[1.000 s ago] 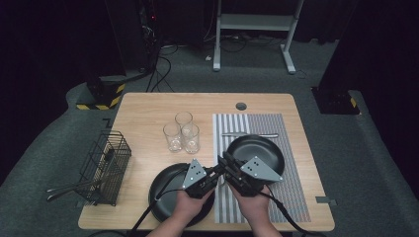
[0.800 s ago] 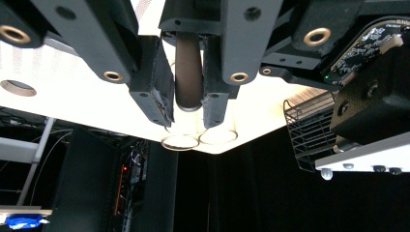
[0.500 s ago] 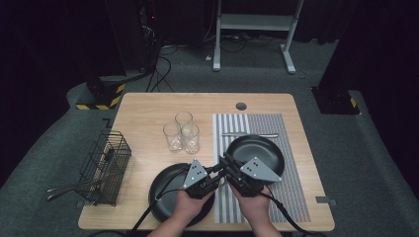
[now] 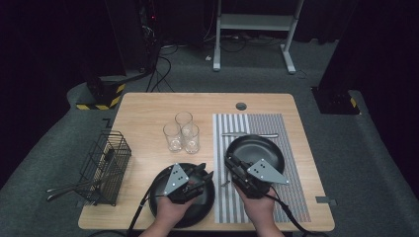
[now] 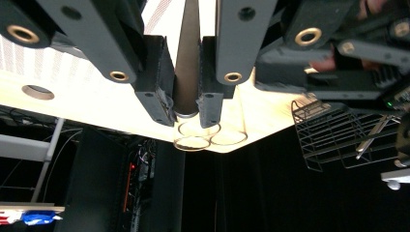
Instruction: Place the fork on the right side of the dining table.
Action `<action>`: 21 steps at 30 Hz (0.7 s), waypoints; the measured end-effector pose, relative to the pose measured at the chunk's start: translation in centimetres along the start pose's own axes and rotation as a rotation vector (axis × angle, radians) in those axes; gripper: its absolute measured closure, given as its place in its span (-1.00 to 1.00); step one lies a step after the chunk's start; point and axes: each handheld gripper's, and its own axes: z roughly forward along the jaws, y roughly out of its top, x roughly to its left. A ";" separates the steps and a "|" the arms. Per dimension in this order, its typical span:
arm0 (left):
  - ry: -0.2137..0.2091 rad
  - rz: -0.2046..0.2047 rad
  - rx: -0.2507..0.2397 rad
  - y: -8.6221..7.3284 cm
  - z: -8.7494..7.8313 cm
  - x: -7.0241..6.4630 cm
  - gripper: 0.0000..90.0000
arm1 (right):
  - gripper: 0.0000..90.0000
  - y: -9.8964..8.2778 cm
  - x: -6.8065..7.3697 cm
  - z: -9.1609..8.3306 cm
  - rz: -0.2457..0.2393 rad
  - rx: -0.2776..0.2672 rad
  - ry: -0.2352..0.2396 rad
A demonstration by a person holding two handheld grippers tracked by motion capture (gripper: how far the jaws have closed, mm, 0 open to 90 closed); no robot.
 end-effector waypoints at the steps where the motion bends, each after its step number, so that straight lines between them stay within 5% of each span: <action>1: 0.016 0.000 0.001 -0.1 -0.3 0.4 0.29 | 0.72 -0.1 -0.1 -0.1 0.004 -0.002 0.000; 11: 0.168 -0.039 0.029 -0.8 -3.3 4.5 0.25 | 0.73 -0.2 -0.3 -0.6 0.025 -0.008 -0.002; 17: 0.286 -0.028 0.047 -1.4 -5.1 6.4 0.21 | 0.73 -0.2 -0.3 -1.2 0.028 -0.011 -0.003; 21: 0.300 -0.065 0.042 -1.7 -5.7 7.6 0.20 | 0.73 -0.3 -0.4 -1.5 0.034 -0.007 -0.005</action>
